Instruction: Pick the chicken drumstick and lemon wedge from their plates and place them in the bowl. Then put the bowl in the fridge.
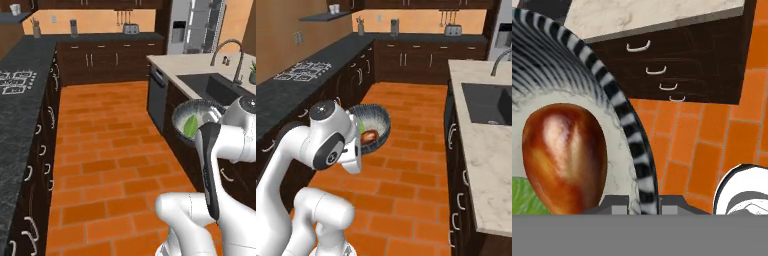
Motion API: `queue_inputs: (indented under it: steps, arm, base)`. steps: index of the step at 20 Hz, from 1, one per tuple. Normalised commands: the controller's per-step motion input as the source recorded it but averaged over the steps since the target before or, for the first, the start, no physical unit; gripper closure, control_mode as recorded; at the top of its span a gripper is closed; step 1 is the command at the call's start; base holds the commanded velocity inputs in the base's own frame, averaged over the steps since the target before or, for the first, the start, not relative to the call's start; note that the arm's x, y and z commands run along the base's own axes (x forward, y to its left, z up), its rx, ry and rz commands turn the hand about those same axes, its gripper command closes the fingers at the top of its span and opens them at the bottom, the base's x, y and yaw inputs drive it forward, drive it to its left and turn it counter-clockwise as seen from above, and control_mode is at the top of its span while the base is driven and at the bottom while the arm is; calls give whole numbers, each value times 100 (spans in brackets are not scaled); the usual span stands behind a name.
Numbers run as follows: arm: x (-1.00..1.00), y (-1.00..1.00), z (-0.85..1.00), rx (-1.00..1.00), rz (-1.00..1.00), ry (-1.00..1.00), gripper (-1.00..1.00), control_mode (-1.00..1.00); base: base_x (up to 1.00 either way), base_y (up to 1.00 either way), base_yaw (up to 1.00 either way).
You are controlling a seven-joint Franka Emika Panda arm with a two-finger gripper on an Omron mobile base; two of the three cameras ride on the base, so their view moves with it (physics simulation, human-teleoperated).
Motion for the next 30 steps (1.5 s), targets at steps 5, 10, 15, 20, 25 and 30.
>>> queue_inputs:
  steps: [5, 10, 15, 20, 25, 30]
  arm:
    - [0, 0, 0, 0, 0, 0, 100, 100]
    - [0, 0, 0, 0, 0, 0, 100, 100]
    - [0, 0, 0, 0, 0, 0, 100, 100]
    - [0, 0, 0, 0, 0, 0, 100, 100]
    - [0, 0, 0, 0, 0, 0, 100, 100]
    - [0, 0, 0, 0, 0, 0, 100, 100]
  base:
    - [100, 15, 34]
    - [100, -42, 14]
    - [100, -29, 7]
    - [100, -25, 0]
    - [100, -18, -5]
    - [100, 0, -20]
